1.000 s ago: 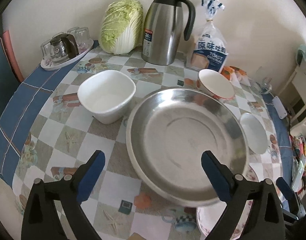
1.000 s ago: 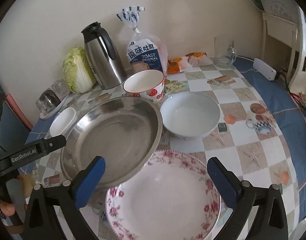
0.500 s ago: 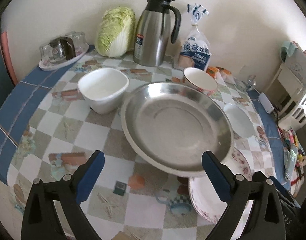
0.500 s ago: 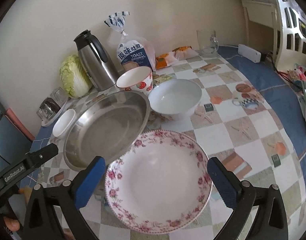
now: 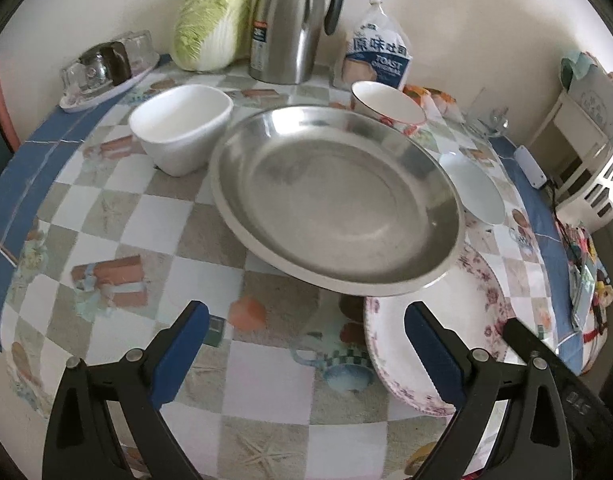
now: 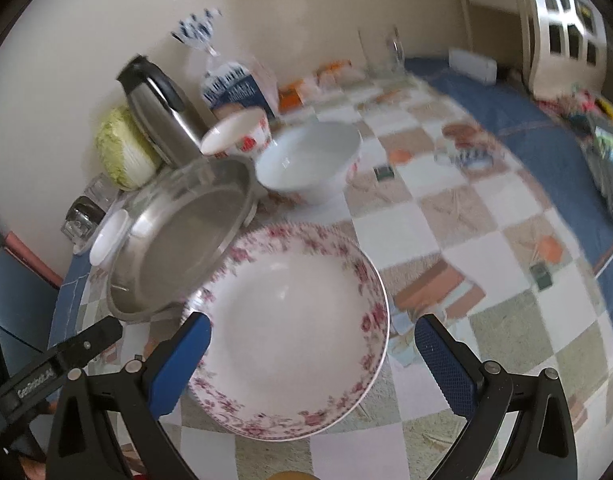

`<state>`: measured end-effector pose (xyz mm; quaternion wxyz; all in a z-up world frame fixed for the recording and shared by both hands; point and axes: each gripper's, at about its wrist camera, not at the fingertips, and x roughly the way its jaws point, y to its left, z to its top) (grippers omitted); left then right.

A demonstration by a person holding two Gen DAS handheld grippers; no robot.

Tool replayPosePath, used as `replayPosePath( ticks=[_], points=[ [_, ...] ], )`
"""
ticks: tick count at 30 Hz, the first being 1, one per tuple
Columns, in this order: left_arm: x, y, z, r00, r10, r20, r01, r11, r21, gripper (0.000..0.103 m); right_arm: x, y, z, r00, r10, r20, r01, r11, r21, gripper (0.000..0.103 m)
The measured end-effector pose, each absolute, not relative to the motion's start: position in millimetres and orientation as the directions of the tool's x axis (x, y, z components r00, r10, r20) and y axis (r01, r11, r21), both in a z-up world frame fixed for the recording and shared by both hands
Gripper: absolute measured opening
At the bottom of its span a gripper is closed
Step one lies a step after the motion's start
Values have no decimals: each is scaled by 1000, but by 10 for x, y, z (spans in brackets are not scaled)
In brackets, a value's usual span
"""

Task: Organize plates and bowls
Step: 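Move both tools to the pink-floral plate rim and close the right tool, then close the left tool on the floral plate rim while the right tool holds it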

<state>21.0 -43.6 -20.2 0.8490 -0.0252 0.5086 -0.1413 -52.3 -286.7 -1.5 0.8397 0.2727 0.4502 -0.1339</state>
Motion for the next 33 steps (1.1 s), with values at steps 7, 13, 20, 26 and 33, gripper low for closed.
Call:
replayPosePath(
  ticks=[7, 13, 20, 26, 33],
  points=[
    [208, -571, -350, 391, -315, -865, 226, 944, -242, 98, -524, -3048, -269, 505, 69, -860, 526, 766, 370, 103],
    [235, -729, -451, 343, -328, -880, 269, 932, -242, 98, -523, -3152, -404, 491, 109, -865, 559, 722, 408, 82],
    [301, -845, -616, 304, -254, -918, 266, 948, -174, 98, -540, -3224, -475, 494, 126, -860, 579, 690, 434, 34],
    [375, -836, -746, 265, -244, -933, 227, 956, -185, 95, -552, -3256, -526, 481, 132, -867, 598, 673, 435, 12],
    [400, -875, -807, 242, -249, -938, 223, 955, -196, 75, -552, -3242, -544, 469, 139, -872, 596, 679, 429, 10]
  ],
)
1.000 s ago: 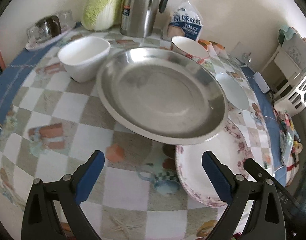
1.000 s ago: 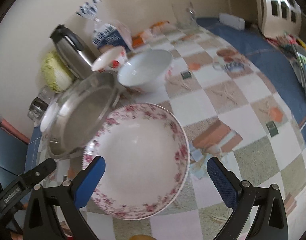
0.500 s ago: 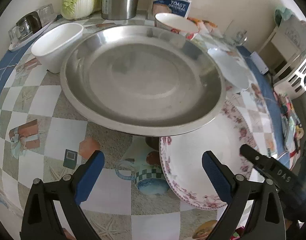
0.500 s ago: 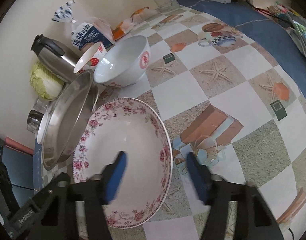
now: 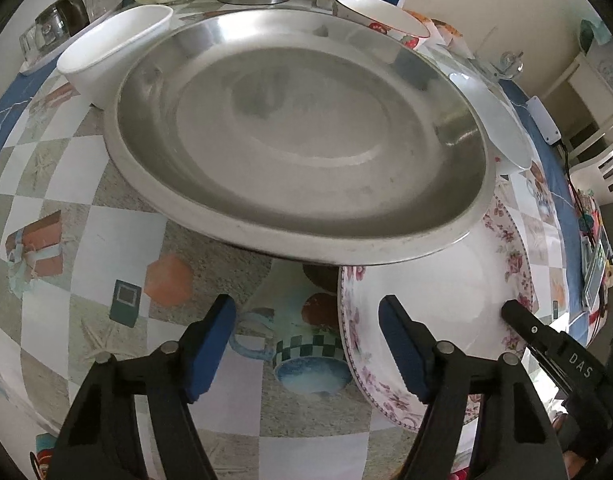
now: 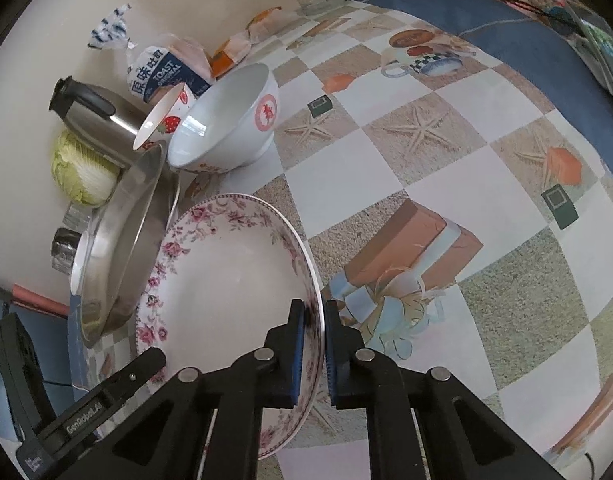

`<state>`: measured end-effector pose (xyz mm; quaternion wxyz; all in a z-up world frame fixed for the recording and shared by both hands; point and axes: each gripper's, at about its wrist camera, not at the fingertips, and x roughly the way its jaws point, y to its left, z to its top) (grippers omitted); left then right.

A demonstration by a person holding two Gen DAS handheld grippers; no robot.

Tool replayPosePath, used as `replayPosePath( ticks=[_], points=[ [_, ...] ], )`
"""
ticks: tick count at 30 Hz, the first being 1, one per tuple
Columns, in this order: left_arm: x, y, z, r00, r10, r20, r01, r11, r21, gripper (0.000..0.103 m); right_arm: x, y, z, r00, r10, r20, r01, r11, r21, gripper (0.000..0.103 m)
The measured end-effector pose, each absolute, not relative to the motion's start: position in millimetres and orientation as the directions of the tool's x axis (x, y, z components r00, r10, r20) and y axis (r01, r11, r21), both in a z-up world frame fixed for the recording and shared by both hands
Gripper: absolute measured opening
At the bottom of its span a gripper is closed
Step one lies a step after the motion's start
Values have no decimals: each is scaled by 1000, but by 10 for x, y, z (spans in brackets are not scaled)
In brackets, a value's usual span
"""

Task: Organize plates and bowls
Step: 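Close the left tool on the floral plate rim while the right tool holds it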

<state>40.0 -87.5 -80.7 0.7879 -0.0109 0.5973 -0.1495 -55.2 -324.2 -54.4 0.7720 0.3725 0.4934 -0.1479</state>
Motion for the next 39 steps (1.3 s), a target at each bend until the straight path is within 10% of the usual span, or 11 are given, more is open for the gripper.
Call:
replayPosePath(
  ticks=[20, 39],
  points=[
    [306, -1440, -874, 230, -372, -899, 265, 913, -310, 38, -1043, -3761, -615, 514, 180, -839, 647, 561, 517, 10],
    [403, -1678, -931, 210, -451, -867, 332, 867, -371, 25, -978, -3864, -711, 562, 223, -796, 620, 523, 585, 10]
  ],
)
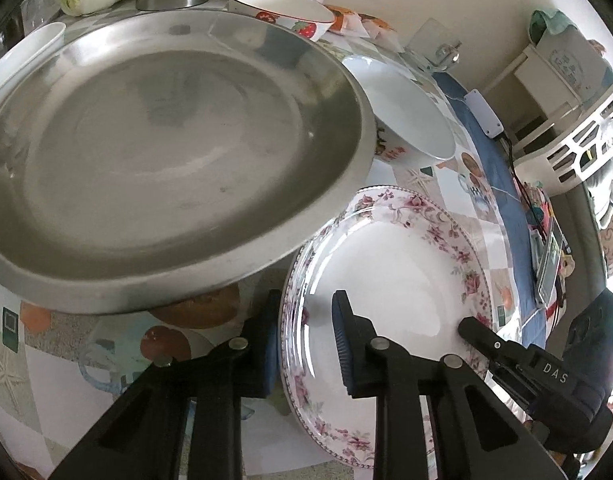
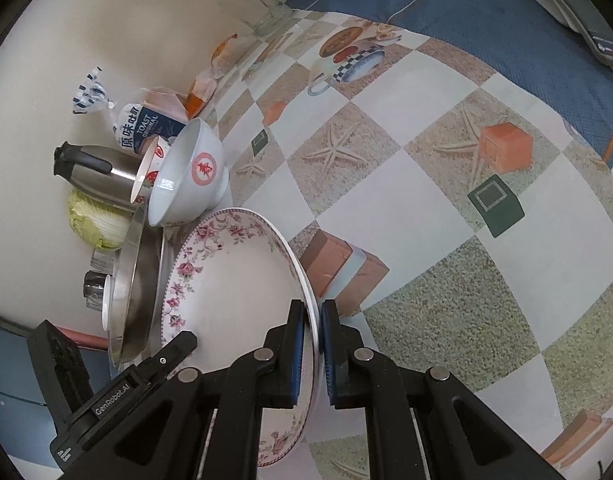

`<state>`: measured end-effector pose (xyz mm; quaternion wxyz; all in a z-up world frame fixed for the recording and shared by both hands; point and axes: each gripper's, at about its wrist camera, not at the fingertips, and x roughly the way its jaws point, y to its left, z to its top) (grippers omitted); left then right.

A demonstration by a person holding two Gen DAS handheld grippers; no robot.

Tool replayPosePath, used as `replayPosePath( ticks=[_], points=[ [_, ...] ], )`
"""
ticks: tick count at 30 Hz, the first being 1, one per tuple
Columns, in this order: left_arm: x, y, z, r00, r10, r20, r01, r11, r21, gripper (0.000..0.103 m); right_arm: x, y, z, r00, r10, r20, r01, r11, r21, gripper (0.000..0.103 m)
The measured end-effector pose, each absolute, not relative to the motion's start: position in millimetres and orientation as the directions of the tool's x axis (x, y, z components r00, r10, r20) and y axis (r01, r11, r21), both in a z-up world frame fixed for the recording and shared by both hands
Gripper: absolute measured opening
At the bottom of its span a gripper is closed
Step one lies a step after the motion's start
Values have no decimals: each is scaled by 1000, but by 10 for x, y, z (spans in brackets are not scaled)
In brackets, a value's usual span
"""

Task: Organize plates and bowls
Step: 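Close the left tool on the floral plate rim while the right tool holds it, then lift the floral plate with both tools and carry it toward the steel basin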

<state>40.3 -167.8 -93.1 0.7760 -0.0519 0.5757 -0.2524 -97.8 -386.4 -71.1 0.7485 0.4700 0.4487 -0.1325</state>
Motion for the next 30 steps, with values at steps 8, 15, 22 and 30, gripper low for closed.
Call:
replayPosePath(
  ticks=[8, 15, 22, 30],
  points=[
    [413, -1678, -932, 200, -463, -863, 344, 858, -381, 17, -1009, -3865, -696, 561, 198, -804, 630, 529, 569, 9],
    [385, -1735, -892, 217, -461, -860, 382, 851, -360, 16, -995, -3826, -569, 537, 118, -836, 630, 602, 490, 10],
    [367, -1779, -788, 224, -495, -840, 413, 829, -378, 16, -1062, -3876, -520, 550, 102, -829, 635, 594, 494, 10],
    [374, -1821, -725, 226, -512, -829, 427, 817, -388, 16, -1108, -3865, -371, 571, 68, -818, 625, 610, 487, 10]
  ],
)
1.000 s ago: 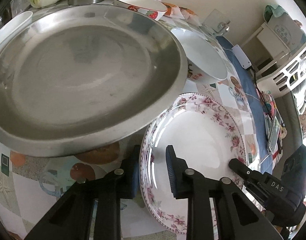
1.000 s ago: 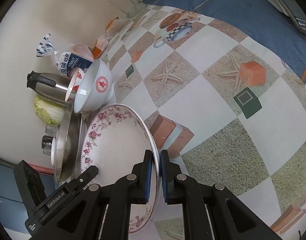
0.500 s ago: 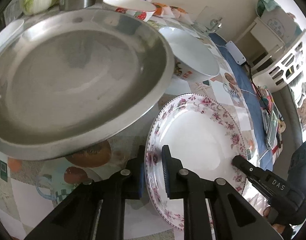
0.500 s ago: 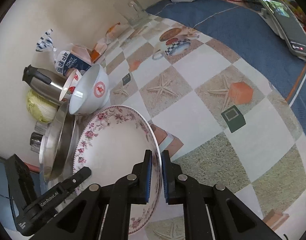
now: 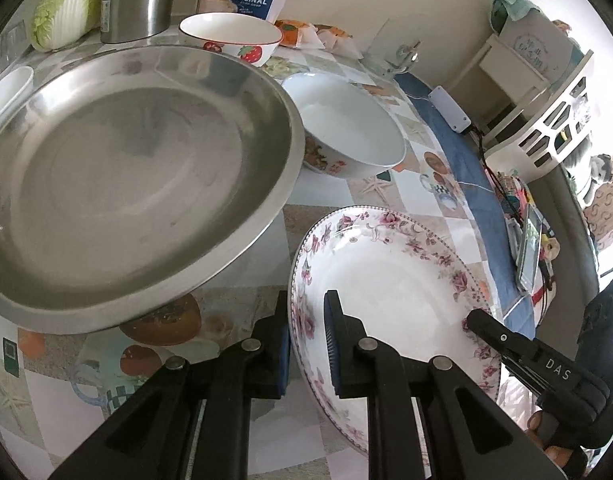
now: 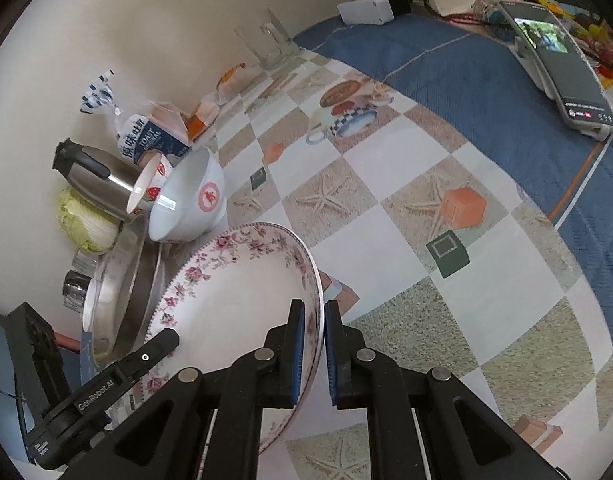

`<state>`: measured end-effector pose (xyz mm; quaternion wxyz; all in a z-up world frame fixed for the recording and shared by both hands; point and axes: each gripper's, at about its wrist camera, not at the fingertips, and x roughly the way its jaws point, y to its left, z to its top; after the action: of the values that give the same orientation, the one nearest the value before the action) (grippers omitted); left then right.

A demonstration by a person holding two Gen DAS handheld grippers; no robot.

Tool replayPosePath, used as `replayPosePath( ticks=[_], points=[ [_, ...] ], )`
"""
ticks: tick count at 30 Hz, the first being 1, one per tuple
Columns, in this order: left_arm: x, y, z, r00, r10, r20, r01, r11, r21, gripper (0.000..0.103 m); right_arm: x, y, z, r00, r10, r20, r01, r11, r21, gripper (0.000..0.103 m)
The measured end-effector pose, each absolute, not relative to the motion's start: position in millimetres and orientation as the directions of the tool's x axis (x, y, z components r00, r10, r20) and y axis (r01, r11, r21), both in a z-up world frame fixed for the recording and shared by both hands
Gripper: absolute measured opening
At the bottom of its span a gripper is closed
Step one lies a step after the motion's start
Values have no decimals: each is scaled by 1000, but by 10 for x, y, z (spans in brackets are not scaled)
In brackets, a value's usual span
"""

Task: Organize plates and bowls
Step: 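Lift the floral plate with both tools and carry it toward the steel basin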

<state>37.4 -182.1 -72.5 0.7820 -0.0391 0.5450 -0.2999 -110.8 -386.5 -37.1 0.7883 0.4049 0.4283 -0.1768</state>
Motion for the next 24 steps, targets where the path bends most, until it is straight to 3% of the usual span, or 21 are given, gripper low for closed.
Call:
replayPosePath(
  ticks=[24],
  points=[
    [401, -1831, -48, 351, -612, -709, 538, 751, -382, 16, -1161, -3759, 278, 663, -85, -744, 600, 655, 459, 11]
  ],
)
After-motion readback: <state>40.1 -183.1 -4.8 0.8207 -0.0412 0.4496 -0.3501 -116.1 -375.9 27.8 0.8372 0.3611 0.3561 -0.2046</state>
